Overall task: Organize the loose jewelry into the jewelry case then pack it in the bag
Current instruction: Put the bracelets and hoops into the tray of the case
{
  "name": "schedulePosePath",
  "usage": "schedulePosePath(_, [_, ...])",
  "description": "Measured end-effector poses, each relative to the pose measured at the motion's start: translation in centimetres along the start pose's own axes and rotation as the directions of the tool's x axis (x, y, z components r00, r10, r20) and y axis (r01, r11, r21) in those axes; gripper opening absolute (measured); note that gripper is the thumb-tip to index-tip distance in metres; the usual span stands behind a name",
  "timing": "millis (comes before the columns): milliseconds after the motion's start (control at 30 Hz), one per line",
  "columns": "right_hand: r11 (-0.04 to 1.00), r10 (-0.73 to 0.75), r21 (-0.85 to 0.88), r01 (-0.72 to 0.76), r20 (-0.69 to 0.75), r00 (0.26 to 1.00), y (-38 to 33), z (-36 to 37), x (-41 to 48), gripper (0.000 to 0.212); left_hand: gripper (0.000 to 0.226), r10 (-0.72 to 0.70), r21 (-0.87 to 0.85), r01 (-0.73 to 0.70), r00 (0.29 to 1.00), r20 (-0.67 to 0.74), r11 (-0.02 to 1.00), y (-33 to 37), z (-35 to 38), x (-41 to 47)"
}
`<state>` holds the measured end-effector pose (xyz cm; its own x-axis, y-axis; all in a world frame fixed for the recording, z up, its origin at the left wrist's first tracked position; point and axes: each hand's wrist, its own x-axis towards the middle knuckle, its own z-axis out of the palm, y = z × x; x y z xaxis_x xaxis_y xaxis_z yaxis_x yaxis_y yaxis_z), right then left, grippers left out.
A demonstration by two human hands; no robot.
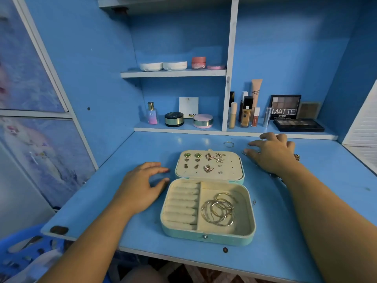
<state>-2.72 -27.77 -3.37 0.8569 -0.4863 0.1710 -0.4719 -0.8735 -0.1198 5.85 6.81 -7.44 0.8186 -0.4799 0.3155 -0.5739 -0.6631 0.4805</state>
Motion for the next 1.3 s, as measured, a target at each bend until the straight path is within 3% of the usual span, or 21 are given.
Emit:
schedulePosePath(200, [1.000,-0.002,-0.032,0.002,0.008,1.000,-0.3,0.3,0.1,0.045,0.059,0.000,-0.008,0.000,1.000,-0.005,1.000,0.0,0.0,0.0])
schedulePosePath(400, [0.998,0.029,0.048,-0.031,0.046,0.999,-1.0,0.1,0.4,0.037,0.029,-0.009,-0.006,0.009,1.000,-0.003,1.000,0.0,0.0,0.0])
schedulePosePath(667, [0.985,0.039,0.156,-0.071,0.200,0.979,-0.6,-0.6,0.8,0.040,0.041,-0.018,0.002,0.018,1.000,0.005,1.000,0.6,-0.2,-0.2])
schedulePosePath(867, [0.985,-0.044,0.172,0.033,0.060,0.997,-1.0,-0.3,0.8,0.025,0.028,-0.020,0.023,0.020,1.000,0.000,1.000,0.7,-0.4,-0.2])
schedulePosePath(1133, [0.929,-0.171,0.315,0.194,-0.098,0.980,-1.3,-0.4,-0.4,0.007,0.028,-0.016,0.029,0.016,1.000,0.012,0.999,1.1,-0.6,-0.4])
schedulePosePath(1300, [0.855,-0.093,0.473,0.214,-0.266,0.959,-1.0,0.0,-0.2,0.012,0.021,-0.061,-0.055,0.061,0.998,0.000,0.997,1.6,-0.8,0.0])
